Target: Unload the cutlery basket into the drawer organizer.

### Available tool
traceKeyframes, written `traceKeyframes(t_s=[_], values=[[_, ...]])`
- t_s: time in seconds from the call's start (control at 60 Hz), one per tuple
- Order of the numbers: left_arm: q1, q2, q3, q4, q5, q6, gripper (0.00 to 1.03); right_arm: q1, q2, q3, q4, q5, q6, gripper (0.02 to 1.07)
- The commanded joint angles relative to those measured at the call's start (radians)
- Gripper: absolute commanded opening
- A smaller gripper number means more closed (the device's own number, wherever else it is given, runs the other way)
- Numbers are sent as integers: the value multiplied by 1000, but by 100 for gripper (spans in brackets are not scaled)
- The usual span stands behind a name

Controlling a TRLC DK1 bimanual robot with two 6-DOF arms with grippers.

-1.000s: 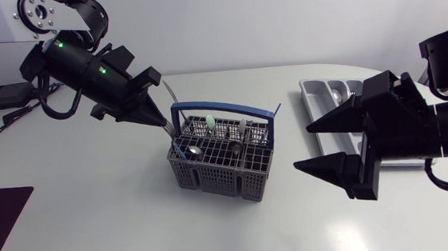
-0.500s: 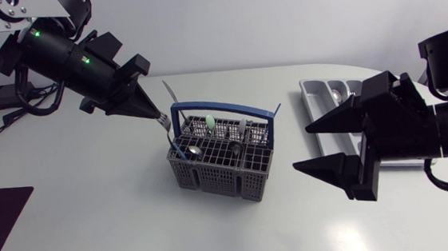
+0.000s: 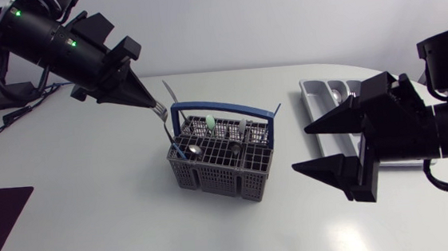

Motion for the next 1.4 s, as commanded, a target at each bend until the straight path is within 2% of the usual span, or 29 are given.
traceKeyframes(t_s=[0.0,0.417,0.867,1.133,1.383], values=[[-5,-23,53,-23,16,52,3,8,2,-28,4,3,11,103],[-29,-20,127,-218,16,342,4,34,-1,-37,2,9,13,103],[-29,-105,102,-247,-7,523,3,183,-8,-19,-7,57,39,103],[-37,-128,64,-258,-18,577,3,247,14,-5,-2,98,56,103],[-46,-184,82,-241,17,540,4,313,26,20,19,130,93,103]])
